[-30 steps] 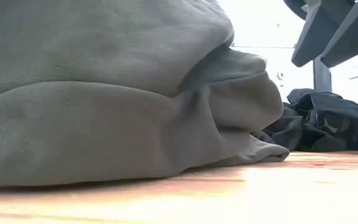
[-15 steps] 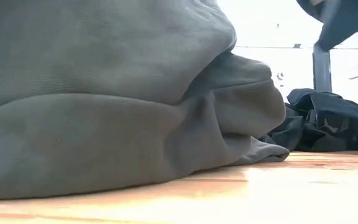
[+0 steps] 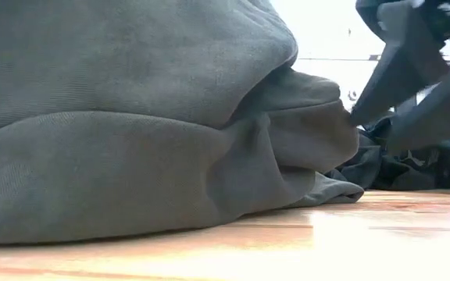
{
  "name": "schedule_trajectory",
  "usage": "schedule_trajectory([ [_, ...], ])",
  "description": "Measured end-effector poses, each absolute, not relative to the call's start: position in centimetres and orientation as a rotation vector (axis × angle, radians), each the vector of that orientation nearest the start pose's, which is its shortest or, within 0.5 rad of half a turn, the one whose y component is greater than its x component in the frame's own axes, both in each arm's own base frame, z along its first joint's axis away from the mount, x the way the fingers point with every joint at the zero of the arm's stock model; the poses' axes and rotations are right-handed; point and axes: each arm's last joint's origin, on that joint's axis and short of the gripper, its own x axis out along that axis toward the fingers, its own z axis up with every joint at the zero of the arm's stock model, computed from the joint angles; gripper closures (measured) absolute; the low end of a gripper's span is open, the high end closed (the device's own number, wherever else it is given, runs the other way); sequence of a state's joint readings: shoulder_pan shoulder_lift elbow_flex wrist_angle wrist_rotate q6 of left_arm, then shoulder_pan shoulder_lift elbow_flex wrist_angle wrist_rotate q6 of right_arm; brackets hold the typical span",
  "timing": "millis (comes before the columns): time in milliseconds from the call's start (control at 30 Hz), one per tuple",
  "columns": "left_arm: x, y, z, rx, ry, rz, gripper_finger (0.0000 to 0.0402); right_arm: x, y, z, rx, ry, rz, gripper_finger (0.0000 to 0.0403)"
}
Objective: Sort clothes
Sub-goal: Put the black hoodie into the white laundry bin
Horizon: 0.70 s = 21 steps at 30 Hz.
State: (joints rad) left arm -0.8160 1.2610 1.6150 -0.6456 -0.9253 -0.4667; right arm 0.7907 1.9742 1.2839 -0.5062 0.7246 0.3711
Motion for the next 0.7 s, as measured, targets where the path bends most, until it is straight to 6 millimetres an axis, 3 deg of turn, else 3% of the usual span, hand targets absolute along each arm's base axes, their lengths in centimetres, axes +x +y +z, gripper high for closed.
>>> schedule_trajectory([
  [333,17.5,-15.2,47.2,-0.268,0.156,0.152,0.0382,28.5,24.8,15.4,-0.503,0.819,-0.239,0.0245],
  [433,17.6,-15.1,47.2,-0.270,0.155,0.158,0.0382,30.0,23.6,15.0,-0.490,0.820,-0.268,0.0249],
  [500,17.6,-15.0,47.2,-0.287,0.153,0.162,0.0382,31.4,22.5,14.7,-0.392,0.867,-0.227,0.0270],
  [567,17.6,-15.0,47.2,-0.294,0.155,0.156,0.0382,32.2,22.1,14.7,-0.340,0.879,-0.186,0.0320],
  [633,17.6,-15.0,47.2,-0.291,0.157,0.153,0.0382,32.2,22.6,15.2,-0.357,0.858,-0.137,0.0378],
  [700,17.6,-15.0,47.2,-0.283,0.158,0.149,0.0382,32.1,23.1,16.6,-0.366,0.835,-0.140,0.0393],
])
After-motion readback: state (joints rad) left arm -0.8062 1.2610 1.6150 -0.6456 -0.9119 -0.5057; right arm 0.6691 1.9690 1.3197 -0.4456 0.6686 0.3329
